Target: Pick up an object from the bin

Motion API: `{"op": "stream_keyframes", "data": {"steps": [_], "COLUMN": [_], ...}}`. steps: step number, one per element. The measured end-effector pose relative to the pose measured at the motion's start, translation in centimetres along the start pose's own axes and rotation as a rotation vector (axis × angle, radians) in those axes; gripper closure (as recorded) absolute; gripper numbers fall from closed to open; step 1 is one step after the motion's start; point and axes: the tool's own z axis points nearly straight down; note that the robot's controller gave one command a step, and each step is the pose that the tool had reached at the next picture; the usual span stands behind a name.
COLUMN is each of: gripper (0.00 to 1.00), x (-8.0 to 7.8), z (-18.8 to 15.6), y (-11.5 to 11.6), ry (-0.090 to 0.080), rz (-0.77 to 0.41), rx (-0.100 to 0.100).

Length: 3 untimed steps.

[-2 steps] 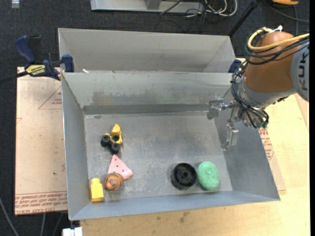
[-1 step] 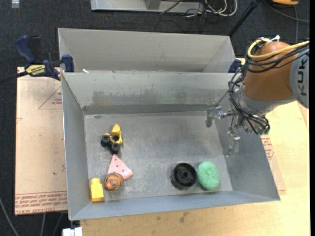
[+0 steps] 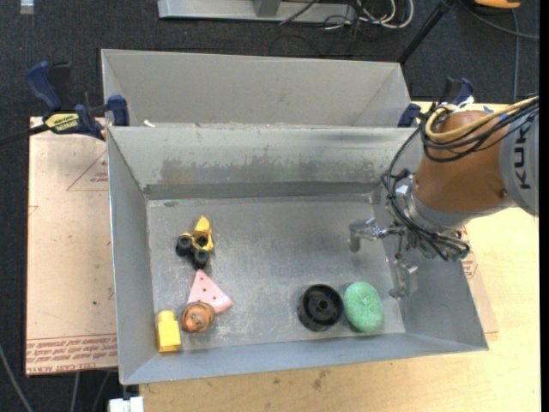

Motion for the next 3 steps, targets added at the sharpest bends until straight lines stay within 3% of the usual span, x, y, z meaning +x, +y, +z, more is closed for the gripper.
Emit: {"op": "stream_keyframes", "data": {"steps": [1, 2, 3], "gripper": [0.00, 0.00, 0.00], "x": [2.2, 3.1, 3.4], "z": [1.9, 2.4, 2.8], "y": [2.0, 4.0, 5.1], "ry": [0.003, 0.003, 0.002], "rz": [-0.136, -0.047, -0.365], "rx": [-0.003, -0.003, -0.003]}}
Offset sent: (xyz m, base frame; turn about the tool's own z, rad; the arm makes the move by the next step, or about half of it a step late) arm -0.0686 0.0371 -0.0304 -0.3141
